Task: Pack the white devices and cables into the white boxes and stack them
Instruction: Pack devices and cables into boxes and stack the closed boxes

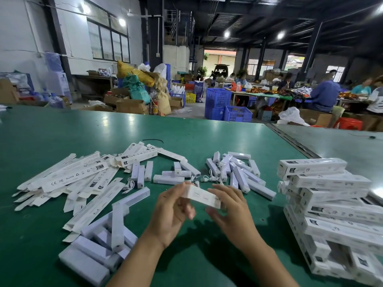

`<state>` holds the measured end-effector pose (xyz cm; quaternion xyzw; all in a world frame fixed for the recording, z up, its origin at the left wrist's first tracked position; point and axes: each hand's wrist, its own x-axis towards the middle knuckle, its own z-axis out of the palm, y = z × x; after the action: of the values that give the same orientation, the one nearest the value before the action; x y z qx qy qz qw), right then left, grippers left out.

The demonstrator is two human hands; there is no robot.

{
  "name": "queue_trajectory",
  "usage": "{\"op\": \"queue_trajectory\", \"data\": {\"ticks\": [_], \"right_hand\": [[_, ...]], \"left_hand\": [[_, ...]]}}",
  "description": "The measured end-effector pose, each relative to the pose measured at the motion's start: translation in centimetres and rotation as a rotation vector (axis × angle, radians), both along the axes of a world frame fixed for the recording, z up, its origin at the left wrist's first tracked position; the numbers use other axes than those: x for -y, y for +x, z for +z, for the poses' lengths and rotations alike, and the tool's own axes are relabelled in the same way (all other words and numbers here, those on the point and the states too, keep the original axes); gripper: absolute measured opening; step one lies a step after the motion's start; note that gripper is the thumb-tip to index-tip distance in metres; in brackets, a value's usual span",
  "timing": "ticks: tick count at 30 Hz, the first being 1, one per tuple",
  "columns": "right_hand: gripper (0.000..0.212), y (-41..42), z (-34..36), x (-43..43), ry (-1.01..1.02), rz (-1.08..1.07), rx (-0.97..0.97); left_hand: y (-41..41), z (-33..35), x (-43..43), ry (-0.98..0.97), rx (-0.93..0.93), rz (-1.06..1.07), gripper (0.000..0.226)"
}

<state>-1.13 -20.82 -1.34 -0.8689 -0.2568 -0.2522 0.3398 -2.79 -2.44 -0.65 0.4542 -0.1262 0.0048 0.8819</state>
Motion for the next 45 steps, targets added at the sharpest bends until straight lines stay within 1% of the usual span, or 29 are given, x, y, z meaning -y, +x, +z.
{"op": "queue_trajectory", "data": {"ticks": [1, 2, 3, 4, 5, 6, 7, 8, 9, 10, 11, 12, 13, 14, 16, 17, 18, 20, 22, 25, 28, 30, 32, 36, 40, 42, 44, 45], "right_hand": [[0.048, 0.1, 0.0, 0.1, 0.019, -0.008, -0.012], [0.046, -0.1, 0.1, 0.0, 0.057, 0.024, -0.069], [0.045, -0.3, 0.2, -0.2, 0.100, 0.084, -0.148], [0.045, -0.4, 0.3, -0.3, 0.134, 0.139, -0.220], [0.046, -0.6, 0.4, -0.5, 0.170, 0.188, -0.278], [0.045, -0.8, 0.3, -0.7, 0.187, 0.224, -0.319], [0.040, -0.9, 0.4, -0.9, 0.197, 0.243, -0.357], [0.030, -0.8, 0.4, -1.2, 0.234, 0.233, -0.406], [0.028, -0.3, 0.4, -1.5, 0.310, 0.197, -0.460], [0.039, 0.5, 0.2, -1.6, 0.397, 0.107, -0.477], [0.047, 1.6, 0.0, -1.4, 0.463, -0.035, -0.462], [0.046, 2.9, 0.0, -1.0, 0.465, -0.207, -0.415], [0.041, 4.3, 0.0, -0.6, 0.383, -0.359, -0.398], [0.039, 5.6, -0.2, -0.2, 0.236, -0.446, -0.429], [0.046, 7.3, -0.3, 0.3, -0.070, -0.464, -0.548], [0.050, 7.9, -0.4, 0.4, -0.187, -0.459, -0.584], [0.052, 8.4, -0.6, 0.4, -0.272, -0.457, -0.600], [0.052, 9.2, -0.9, 0.4, -0.351, -0.482, -0.587], [0.046, 9.7, -0.9, 0.3, -0.397, -0.544, -0.551], [0.022, 9.9, -1.0, 0.2, -0.460, -0.608, -0.469], [0.018, 9.5, -1.3, 0.3, -0.464, -0.637, -0.367], [0.016, 9.4, -1.3, 0.5, -0.424, -0.619, -0.302], [0.020, 9.9, -1.2, 0.5, -0.391, -0.608, -0.310], [0.028, 11.2, -1.4, 0.7, -0.409, -0.656, -0.373], [0.022, 11.2, -2.3, 1.1, -0.420, -0.713, -0.338], [0.021, 11.0, -2.6, 1.1, -0.376, -0.703, -0.310], [0.032, 10.9, -2.4, 1.1, -0.370, -0.660, -0.285], [0.040, 10.9, -2.3, 1.1, -0.417, -0.641, -0.279]], "left_hand": [[0.1, 0.0, -0.3, -0.045, -0.002, -0.025, 0.048], [0.2, -0.1, -0.5, -0.064, 0.003, -0.041, 0.057], [0.2, -0.2, -0.5, -0.046, 0.018, -0.045, 0.065], [0.2, -0.3, -0.5, 0.021, 0.036, -0.037, 0.067], [0.2, -0.5, -0.4, 0.120, 0.045, -0.017, 0.063], [0.1, -0.6, -0.1, 0.222, 0.037, 0.014, 0.052], [0.0, -0.6, 0.1, 0.293, 0.010, 0.056, 0.041], [0.0, -0.7, 0.3, 0.321, -0.037, 0.108, 0.032], [0.1, -0.7, 0.4, 0.309, -0.089, 0.162, 0.029], [0.3, -0.7, 0.4, 0.263, -0.134, 0.210, 0.028], [0.5, -0.7, 0.3, 0.210, -0.169, 0.251, 0.028], [0.7, -0.6, 0.2, 0.178, -0.187, 0.288, 0.028], [0.9, -0.7, 0.0, 0.177, -0.198, 0.323, 0.026], [1.1, -0.9, -0.1, 0.195, -0.209, 0.364, 0.023], [1.6, -1.4, -0.2, 0.233, -0.241, 0.451, 0.016], [1.9, -1.7, -0.3, 0.232, -0.253, 0.483, 0.015], [2.2, -2.0, -0.4, 0.215, -0.268, 0.508, 0.015], [2.5, -2.2, -0.6, 0.162, -0.303, 0.538, 0.016], [2.8, -2.4, -0.8, 0.120, -0.334, 0.560, 0.018], [3.0, -2.4, -1.2, 0.061, -0.364, 0.600, 0.021], [3.0, -2.4, -1.4, 0.028, -0.369, 0.617, 0.023], [3.0, -2.4, -1.3, 0.030, -0.363, 0.617, 0.024], [3.1, -2.4, -1.2, 0.034, -0.368, 0.623, 0.025], [3.0, -2.3, -1.3, 0.038, -0.380, 0.646, 0.025], [3.0, -2.3, -1.4, 0.026, -0.384, 0.653, 0.026], [3.0, -2.3, -1.3, 0.027, -0.387, 0.653, 0.025], [2.9, -2.3, -1.2, 0.036, -0.384, 0.646, 0.024], [2.9, -2.3, -1.2, 0.041, -0.383, 0.644, 0.024]]}}
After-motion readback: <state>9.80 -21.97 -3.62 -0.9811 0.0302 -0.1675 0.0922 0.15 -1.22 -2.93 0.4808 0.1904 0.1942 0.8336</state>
